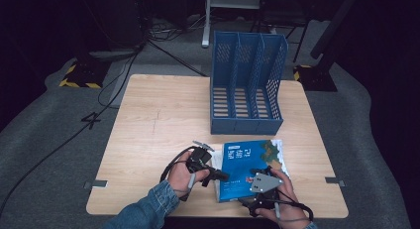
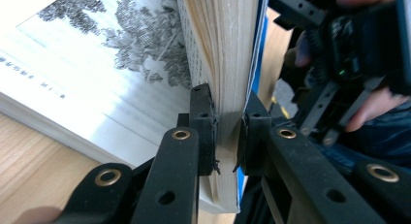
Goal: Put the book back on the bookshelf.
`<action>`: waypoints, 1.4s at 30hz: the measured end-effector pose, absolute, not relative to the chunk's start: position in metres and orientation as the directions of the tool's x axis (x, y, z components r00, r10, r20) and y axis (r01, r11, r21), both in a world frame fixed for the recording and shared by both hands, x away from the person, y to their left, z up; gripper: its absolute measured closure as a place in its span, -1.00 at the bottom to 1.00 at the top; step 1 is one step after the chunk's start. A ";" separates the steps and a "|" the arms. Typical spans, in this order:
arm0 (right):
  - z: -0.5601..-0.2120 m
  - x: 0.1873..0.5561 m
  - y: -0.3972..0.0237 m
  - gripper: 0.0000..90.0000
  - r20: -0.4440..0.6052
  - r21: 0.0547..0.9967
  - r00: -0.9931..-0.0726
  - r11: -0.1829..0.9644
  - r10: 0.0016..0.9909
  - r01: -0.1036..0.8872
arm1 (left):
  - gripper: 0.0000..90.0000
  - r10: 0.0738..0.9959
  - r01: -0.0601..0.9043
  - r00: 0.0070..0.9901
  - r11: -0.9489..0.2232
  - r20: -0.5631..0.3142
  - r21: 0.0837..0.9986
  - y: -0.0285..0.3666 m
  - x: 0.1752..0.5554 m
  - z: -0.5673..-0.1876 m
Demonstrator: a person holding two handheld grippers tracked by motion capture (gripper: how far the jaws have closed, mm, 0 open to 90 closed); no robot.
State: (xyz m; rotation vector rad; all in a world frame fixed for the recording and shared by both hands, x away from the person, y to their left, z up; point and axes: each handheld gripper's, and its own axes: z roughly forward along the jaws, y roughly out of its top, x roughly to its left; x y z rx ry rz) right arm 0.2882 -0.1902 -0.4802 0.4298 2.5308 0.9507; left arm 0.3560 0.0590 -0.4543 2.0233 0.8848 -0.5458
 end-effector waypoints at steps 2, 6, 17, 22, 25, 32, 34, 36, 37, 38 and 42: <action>-0.480 0.287 -0.189 -1.00 -0.293 0.667 -0.864 0.735 0.409 0.121 | 0.78 0.375 0.758 0.649 -0.391 -0.662 0.521 0.059 0.357 -0.453; -0.480 0.285 -0.189 -1.00 -0.322 0.662 -0.856 0.743 0.405 0.103 | 0.78 0.361 0.759 0.646 -0.390 -0.672 0.521 0.059 0.359 -0.451; -0.476 0.283 -0.193 -1.00 -0.366 0.673 -0.838 0.737 0.405 0.063 | 0.78 0.308 0.779 0.619 -0.354 -0.723 0.517 0.060 0.367 -0.446; -0.478 0.282 -0.193 -1.00 -0.407 0.652 -0.828 0.757 0.387 0.033 | 0.78 0.300 0.786 0.611 -0.347 -0.733 0.512 0.061 0.369 -0.446; -0.479 0.281 -0.192 -1.00 -0.418 0.647 -0.822 0.762 0.385 0.028 | 0.78 0.300 0.788 0.608 -0.340 -0.735 0.513 0.061 0.370 -0.446; -0.490 0.285 -0.194 -1.00 -0.579 0.509 -0.737 0.860 0.350 0.008 | 0.77 0.282 0.799 0.593 -0.327 -0.754 0.505 0.059 0.368 -0.448; -0.490 0.285 -0.193 -1.00 -0.582 0.516 -0.731 0.857 0.356 0.007 | 0.76 0.279 0.802 0.588 -0.322 -0.759 0.503 0.059 0.369 -0.449; -0.491 0.285 -0.193 -1.00 -0.588 0.516 -0.724 0.857 0.360 0.007 | 0.76 0.276 0.807 0.582 -0.311 -0.765 0.502 0.059 0.368 -0.449; -0.491 0.285 -0.193 -1.00 -0.596 0.516 -0.716 0.856 0.362 0.004 | 0.75 0.271 0.810 0.579 -0.303 -0.769 0.503 0.059 0.368 -0.449; -0.492 0.286 -0.194 -1.00 -0.606 0.519 -0.706 0.855 0.367 -0.002 | 0.74 0.270 0.812 0.577 -0.297 -0.771 0.503 0.059 0.367 -0.448; -0.497 0.289 -0.196 -1.00 -0.630 0.546 -0.666 0.838 0.399 -0.014 | 0.64 0.247 0.817 0.569 -0.280 -0.784 0.505 0.054 0.363 -0.451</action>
